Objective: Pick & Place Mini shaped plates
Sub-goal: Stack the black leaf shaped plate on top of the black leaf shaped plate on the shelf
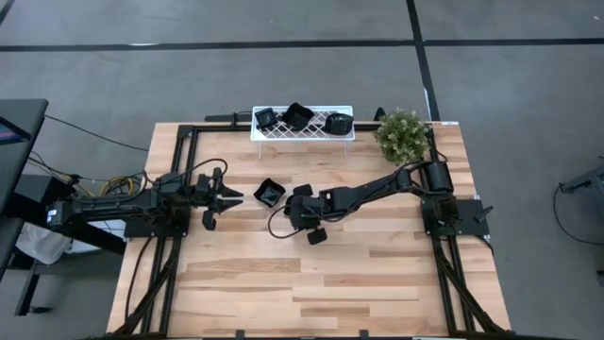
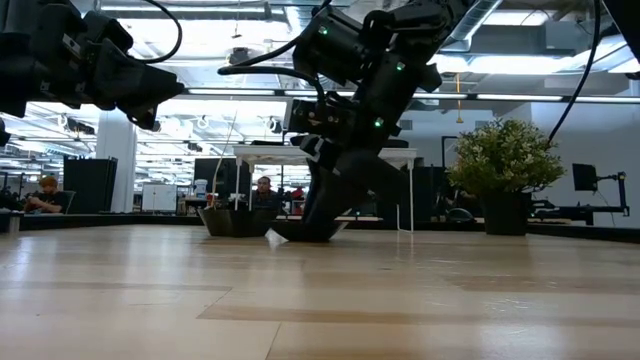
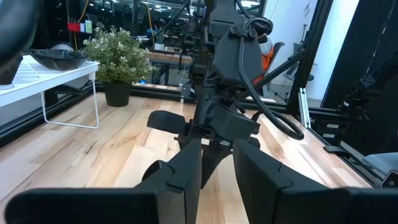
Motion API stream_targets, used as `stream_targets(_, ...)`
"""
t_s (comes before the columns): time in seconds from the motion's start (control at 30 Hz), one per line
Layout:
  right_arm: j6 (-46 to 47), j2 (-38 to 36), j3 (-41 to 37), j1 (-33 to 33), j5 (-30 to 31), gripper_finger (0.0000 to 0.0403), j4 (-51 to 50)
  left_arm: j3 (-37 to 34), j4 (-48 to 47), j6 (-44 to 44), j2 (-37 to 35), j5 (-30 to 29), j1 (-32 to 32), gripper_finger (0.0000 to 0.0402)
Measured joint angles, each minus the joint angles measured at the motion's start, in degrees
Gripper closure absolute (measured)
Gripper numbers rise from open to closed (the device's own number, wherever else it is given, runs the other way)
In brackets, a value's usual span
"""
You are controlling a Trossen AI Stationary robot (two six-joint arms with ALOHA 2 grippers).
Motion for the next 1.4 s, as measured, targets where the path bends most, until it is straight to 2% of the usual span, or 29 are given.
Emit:
stream_targets(0.43,0.01,-0.17,0.13,0.00,-0.03,0.0398,-0.08,0.00,0.69,0.00,-0.02,0.00,0.00,0.0307)
stream_targets(0.7,0.34,-1.06,0.34,0.07,0.76,0.0401,-1.71,0.00,0.83,-0.02,-0.02,-0.01,0.00,0.0307)
stream_targets(0.93,0.96,-3.55,2.53,1.81,7.07,0.0401,-8.52,0.00,0.87,-0.02,0.00,0.00,0.00,0.0307)
stream_targets(1.13,0.98,-8.68,2.44,2.64,11.84,0.0401,-15.83,0.00,1.03,-0.02,0.00,0.00,0.00,0.0307)
stream_targets(1.4,-4.22,-22.12,-2.88,-0.55,12.43,0.0402,-17.14,0.00,1.22,-0.02,-0.02,-0.02,0.00,0.0307)
